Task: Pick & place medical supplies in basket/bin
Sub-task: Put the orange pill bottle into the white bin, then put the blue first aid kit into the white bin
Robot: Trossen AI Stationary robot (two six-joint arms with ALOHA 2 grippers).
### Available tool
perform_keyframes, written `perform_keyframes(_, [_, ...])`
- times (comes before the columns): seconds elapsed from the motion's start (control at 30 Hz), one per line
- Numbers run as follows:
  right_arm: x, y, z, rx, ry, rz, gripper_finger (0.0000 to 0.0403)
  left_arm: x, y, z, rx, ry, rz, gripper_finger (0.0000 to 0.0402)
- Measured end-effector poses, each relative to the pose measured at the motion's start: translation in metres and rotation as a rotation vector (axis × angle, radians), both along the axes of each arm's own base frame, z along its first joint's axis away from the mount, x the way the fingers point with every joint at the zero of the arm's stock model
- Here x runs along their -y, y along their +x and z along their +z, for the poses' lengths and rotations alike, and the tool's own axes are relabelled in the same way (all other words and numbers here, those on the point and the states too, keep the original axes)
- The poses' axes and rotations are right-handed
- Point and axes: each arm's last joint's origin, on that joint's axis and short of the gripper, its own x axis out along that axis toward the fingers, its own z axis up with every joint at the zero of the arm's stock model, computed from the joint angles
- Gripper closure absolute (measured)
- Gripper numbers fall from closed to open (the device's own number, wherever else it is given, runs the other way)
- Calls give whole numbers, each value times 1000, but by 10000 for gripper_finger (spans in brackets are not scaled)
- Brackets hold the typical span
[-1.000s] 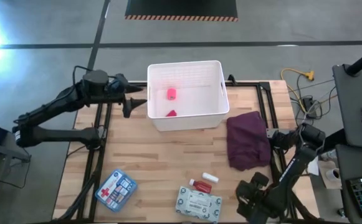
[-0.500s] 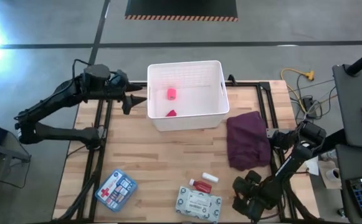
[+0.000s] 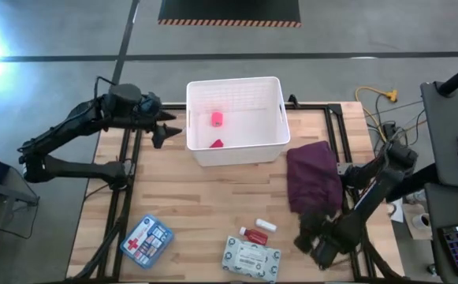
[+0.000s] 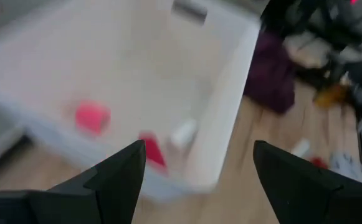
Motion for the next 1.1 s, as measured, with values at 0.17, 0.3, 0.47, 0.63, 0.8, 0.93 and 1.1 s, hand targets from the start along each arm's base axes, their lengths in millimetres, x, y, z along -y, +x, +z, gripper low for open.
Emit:
perform_keyframes(0.17, [59,4,80,233,-110,-112,258,13,-11,-13,-141,-110,-13,123])
perform_keyframes(0.3, [113,17,139,384,-198,-129,250,31,-20,-9,-94,-128,-97,123])
perform_keyframes(0.47, [183,50,188,486,-431,-175,250,51,-36,-12,-50,-188,-123,123])
perform_keyframes(0.63, [268,85,192,523,-382,-121,232,64,-44,-34,-76,-255,-153,123])
perform_keyframes(0.8, [336,104,168,442,-209,-82,177,80,-41,-68,-207,-361,-298,124])
perform_keyframes(0.93, [364,129,146,372,-151,-12,118,93,-34,-91,-346,-461,-413,132])
perform_keyframes(1.1, [373,165,137,303,-184,118,53,103,-28,-106,-481,-510,-414,139])
